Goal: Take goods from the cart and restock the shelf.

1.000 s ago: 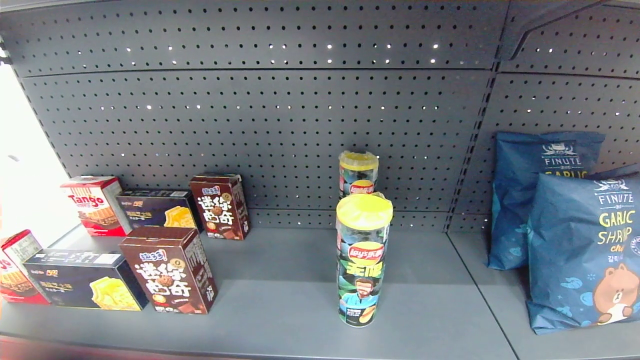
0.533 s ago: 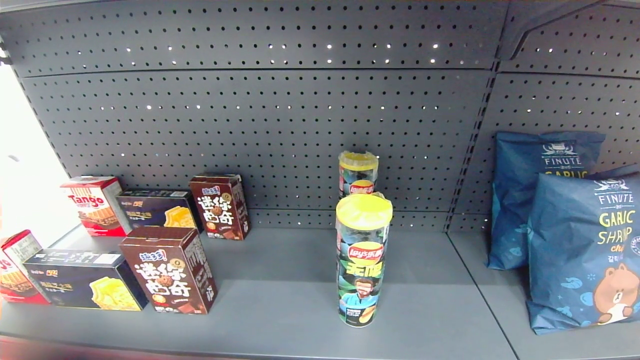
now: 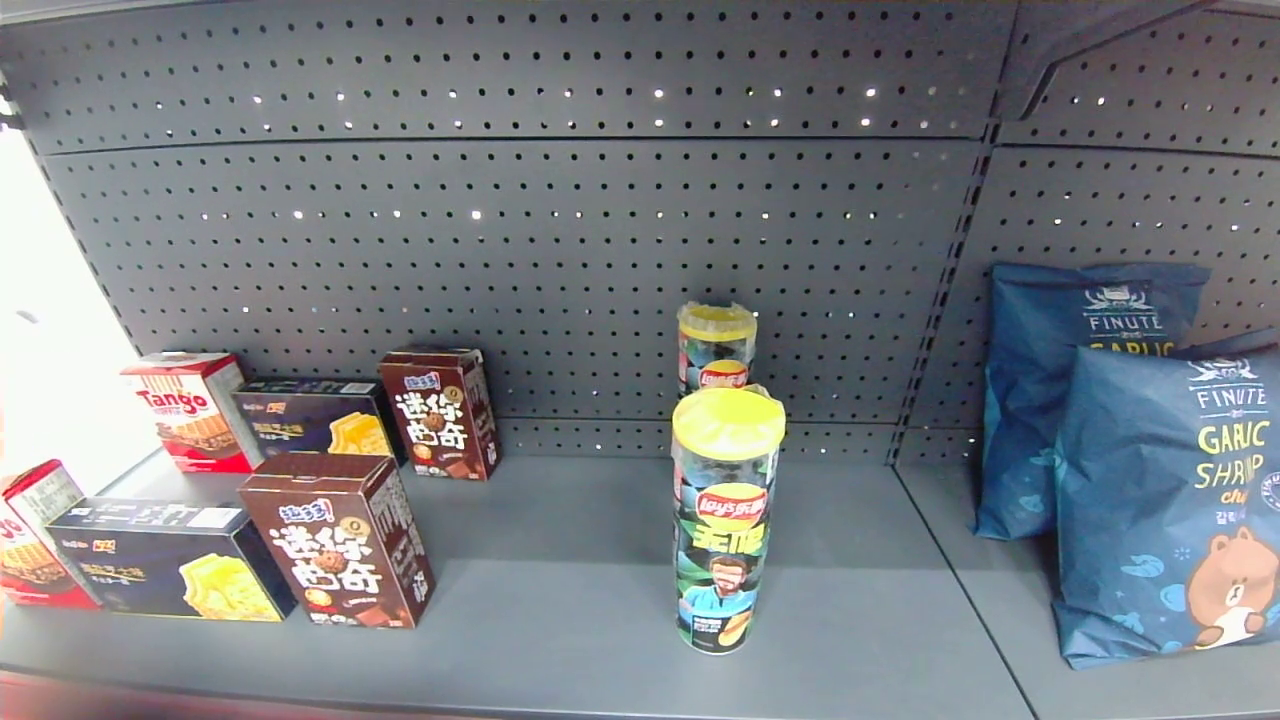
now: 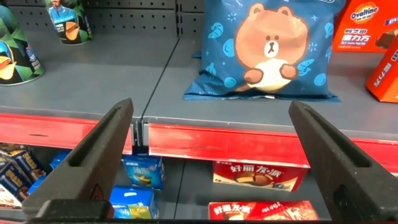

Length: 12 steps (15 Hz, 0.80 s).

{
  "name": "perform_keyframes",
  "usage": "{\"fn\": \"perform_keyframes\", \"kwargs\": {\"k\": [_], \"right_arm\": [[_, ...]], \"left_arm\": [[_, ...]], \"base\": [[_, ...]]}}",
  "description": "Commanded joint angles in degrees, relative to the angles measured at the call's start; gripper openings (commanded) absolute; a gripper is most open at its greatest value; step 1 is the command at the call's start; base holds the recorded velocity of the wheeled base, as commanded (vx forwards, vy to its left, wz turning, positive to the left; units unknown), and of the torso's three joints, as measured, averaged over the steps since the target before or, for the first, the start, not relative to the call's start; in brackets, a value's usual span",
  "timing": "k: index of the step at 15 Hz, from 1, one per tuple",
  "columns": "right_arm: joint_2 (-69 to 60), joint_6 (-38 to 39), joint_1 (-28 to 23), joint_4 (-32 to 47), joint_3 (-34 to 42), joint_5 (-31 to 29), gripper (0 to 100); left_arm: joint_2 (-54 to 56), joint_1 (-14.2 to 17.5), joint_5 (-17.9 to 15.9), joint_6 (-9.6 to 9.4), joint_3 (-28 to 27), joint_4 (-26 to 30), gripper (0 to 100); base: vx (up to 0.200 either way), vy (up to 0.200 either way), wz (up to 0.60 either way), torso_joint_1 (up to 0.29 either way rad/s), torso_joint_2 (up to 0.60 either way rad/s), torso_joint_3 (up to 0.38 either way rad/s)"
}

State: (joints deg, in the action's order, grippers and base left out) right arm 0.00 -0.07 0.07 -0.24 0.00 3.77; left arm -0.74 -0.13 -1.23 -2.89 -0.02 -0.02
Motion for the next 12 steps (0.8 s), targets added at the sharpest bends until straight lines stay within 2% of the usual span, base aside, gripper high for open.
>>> {"fn": "perform_keyframes", "kwargs": {"k": [1,2,3,4,5,6,7,8,10,11,12], "right_arm": [[0.0,0.0,0.0,0.0,0.0,0.0,100],[0.0,0.0,0.0,0.0,0.0,0.0,100],[0.0,0.0,0.0,0.0,0.0,0.0,100],[0.0,0.0,0.0,0.0,0.0,0.0,100],[0.0,0.0,0.0,0.0,0.0,0.0,100],[0.0,0.0,0.0,0.0,0.0,0.0,100],[0.0,0.0,0.0,0.0,0.0,0.0,100],[0.0,0.0,0.0,0.0,0.0,0.0,100],[0.0,0.0,0.0,0.0,0.0,0.0,100],[0.0,0.0,0.0,0.0,0.0,0.0,100],[0.0,0.0,0.0,0.0,0.0,0.0,100]], "left_arm": [[0.7,0.0,-0.2,-1.68,0.0,-0.1,100],[0.7,0.0,-0.7,-2.82,0.0,-0.2,100],[0.7,0.0,-3.3,-2.91,0.0,-0.2,100],[0.7,0.0,-8.8,-2.91,0.0,0.1,100],[0.7,0.0,-9.4,-2.91,0.0,0.1,100],[0.7,0.0,-8.7,-2.82,0.0,0.1,100],[0.7,0.0,-7.8,-1.42,0.0,0.1,100],[0.7,0.0,-7.1,-0.80,0.0,0.1,100],[0.7,0.0,-3.9,-0.89,0.0,0.0,100],[0.7,0.0,-0.9,-1.07,0.0,0.0,100],[0.7,0.0,-0.8,-0.71,0.0,0.0,100]], "base": [[0.000,0.000,0.00,0.000,0.00,0.000],[0.000,0.000,0.00,0.000,0.00,0.000],[0.000,0.000,0.00,0.000,0.00,0.000],[0.000,0.000,0.00,0.000,0.00,0.000],[0.000,0.000,0.00,0.000,0.00,0.000],[0.000,0.000,0.00,0.000,0.00,0.000],[0.000,0.000,0.00,0.000,0.00,0.000],[0.000,0.000,0.00,0.000,0.00,0.000],[0.000,0.000,0.00,0.000,0.00,0.000],[0.000,0.000,0.00,0.000,0.00,0.000],[0.000,0.000,0.00,0.000,0.00,0.000]]}}
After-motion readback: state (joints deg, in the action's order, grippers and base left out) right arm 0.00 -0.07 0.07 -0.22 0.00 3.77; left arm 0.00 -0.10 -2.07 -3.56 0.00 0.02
